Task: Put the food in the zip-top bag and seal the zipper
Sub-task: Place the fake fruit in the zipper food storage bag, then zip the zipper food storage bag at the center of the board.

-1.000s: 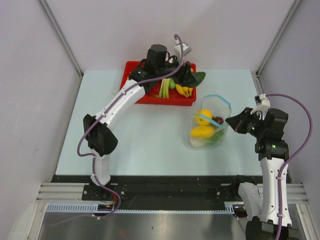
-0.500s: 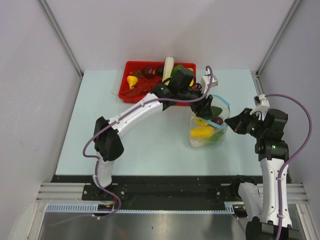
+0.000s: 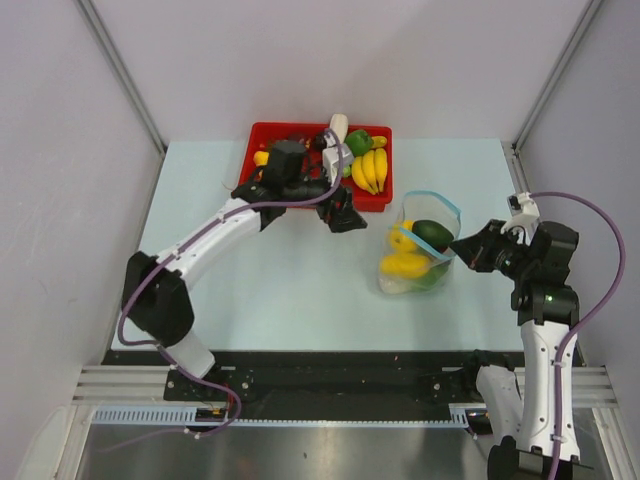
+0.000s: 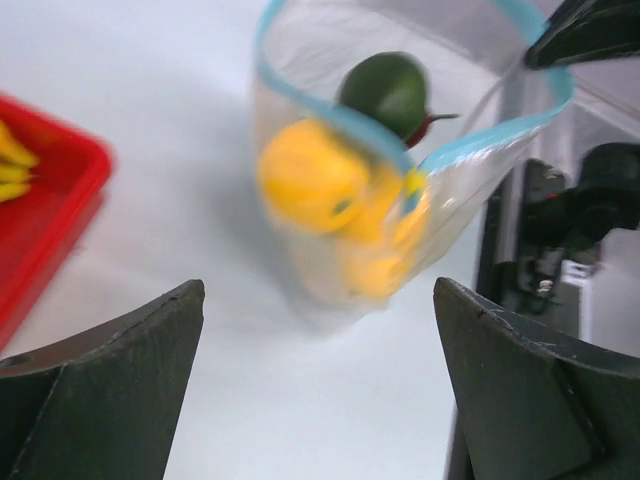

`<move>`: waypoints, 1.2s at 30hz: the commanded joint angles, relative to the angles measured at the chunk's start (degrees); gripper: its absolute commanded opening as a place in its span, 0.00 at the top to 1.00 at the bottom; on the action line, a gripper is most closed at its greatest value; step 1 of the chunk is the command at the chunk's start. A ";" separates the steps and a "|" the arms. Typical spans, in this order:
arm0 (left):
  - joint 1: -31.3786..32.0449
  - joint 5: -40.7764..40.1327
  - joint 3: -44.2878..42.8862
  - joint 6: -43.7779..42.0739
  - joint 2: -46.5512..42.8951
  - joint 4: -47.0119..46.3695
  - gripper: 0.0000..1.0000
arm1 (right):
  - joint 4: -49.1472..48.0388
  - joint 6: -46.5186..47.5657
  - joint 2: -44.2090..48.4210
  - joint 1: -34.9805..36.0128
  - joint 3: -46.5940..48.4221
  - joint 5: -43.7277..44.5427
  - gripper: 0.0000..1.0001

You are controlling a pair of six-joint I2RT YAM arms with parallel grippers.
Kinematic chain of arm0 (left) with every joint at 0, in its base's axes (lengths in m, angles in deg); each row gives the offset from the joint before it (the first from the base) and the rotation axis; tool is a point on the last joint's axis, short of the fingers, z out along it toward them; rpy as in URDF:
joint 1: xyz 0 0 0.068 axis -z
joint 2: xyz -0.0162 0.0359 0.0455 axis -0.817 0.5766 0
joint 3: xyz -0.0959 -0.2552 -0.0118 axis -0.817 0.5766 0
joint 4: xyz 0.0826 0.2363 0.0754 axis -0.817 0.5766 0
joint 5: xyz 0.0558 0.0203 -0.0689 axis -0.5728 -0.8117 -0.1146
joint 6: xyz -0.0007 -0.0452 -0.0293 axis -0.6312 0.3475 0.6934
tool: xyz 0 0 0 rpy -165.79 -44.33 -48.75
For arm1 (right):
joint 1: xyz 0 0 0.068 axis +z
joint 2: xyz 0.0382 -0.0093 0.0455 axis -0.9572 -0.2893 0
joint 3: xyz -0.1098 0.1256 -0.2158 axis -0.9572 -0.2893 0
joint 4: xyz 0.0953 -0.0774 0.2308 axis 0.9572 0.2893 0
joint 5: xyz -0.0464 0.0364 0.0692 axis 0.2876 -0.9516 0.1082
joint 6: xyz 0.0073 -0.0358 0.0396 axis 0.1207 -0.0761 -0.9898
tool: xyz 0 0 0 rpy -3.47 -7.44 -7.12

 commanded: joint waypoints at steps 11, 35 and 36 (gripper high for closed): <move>4.68 -0.72 25.39 -2.38 -3.51 -43.63 0.07 | 0.52 3.37 2.13 -0.47 -0.46 -3.42 1.00; 8.20 4.72 17.65 -1.48 5.04 -50.60 0.83 | 0.96 4.43 3.27 -0.65 -0.46 -3.60 1.00; 8.20 4.63 17.83 -2.09 4.60 -49.72 0.98 | 1.05 4.51 3.44 -0.56 -0.37 -3.60 1.00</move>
